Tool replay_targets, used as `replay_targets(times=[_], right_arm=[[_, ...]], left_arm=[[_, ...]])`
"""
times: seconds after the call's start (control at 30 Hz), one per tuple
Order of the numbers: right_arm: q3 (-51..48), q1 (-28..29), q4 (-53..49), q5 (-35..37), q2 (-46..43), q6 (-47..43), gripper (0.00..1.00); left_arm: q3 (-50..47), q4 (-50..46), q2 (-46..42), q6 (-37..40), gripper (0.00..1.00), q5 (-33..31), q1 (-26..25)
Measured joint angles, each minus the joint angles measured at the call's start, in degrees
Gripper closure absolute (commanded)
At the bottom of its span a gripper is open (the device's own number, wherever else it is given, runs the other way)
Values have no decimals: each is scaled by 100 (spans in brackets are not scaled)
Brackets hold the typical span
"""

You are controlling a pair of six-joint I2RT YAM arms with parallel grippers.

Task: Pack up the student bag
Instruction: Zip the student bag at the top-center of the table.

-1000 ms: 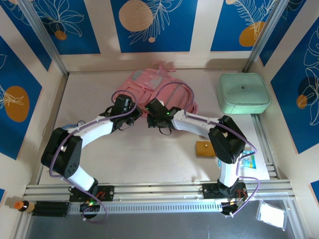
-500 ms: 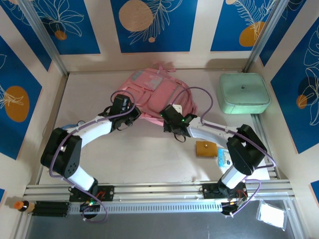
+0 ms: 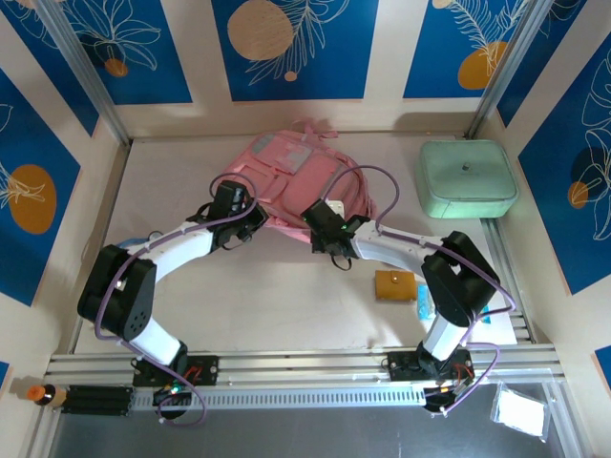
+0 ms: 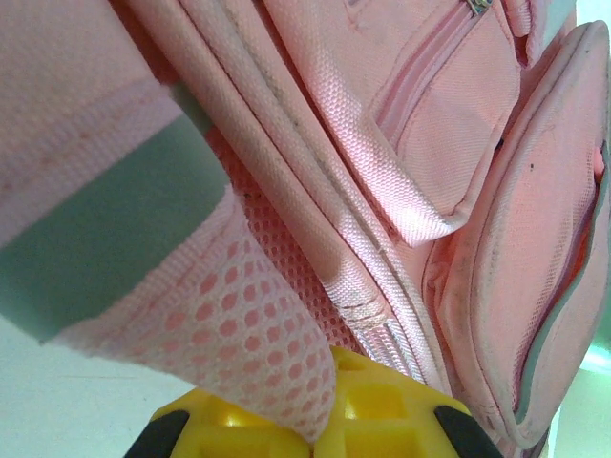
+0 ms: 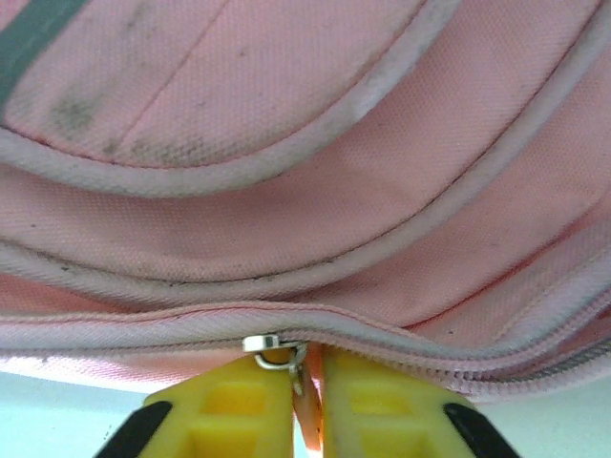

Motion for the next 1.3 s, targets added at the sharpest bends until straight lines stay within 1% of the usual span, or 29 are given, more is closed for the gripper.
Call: replay_targets(times=[0.2,0.3,0.4,0.47,0.57,0.63,0.77,0.8,0.83,0.87,1.03,1.17,1.3], right_arm=[[-70,2,37,0,-101,-7,91],[-380,-50,203,-90,-400,-28,89],[-831,-238,297,-262,-855,-94,88],[-1027,-404,315,-437,-1056,-149,89],[-1086,-507,378,-710,-1119,-289,95],[-1086,-522,435,-911,-1117,-409,100],[-966,-487,511,-1314,-984,-599,100],[-894,-466,546,-1425,-901,-647,100],[-809,-446,603,-1563,-800,-682,100],[-732,-435,632,-1685,-713,-702,100],[-195,-258,802,-2380,-114,-758,100],[409,-55,953,-2955,461,-758,100],[1108,125,1071,-3416,1029,-758,100]], left_arm=[[-44,48,0,2,100,92,74],[-216,190,0,2,100,293,297],[-398,258,0,4,100,452,610],[-446,264,0,7,100,566,798],[-446,299,13,96,100,702,925],[-433,299,50,157,90,717,981],[-428,249,107,280,69,649,1165],[-433,247,103,289,61,625,1244],[-450,249,81,310,56,605,1338],[-494,251,37,341,53,597,1434],[-717,-42,-474,507,44,590,1902],[-1012,-105,-975,483,42,686,1965],[-1491,109,-1150,114,41,979,1952]])
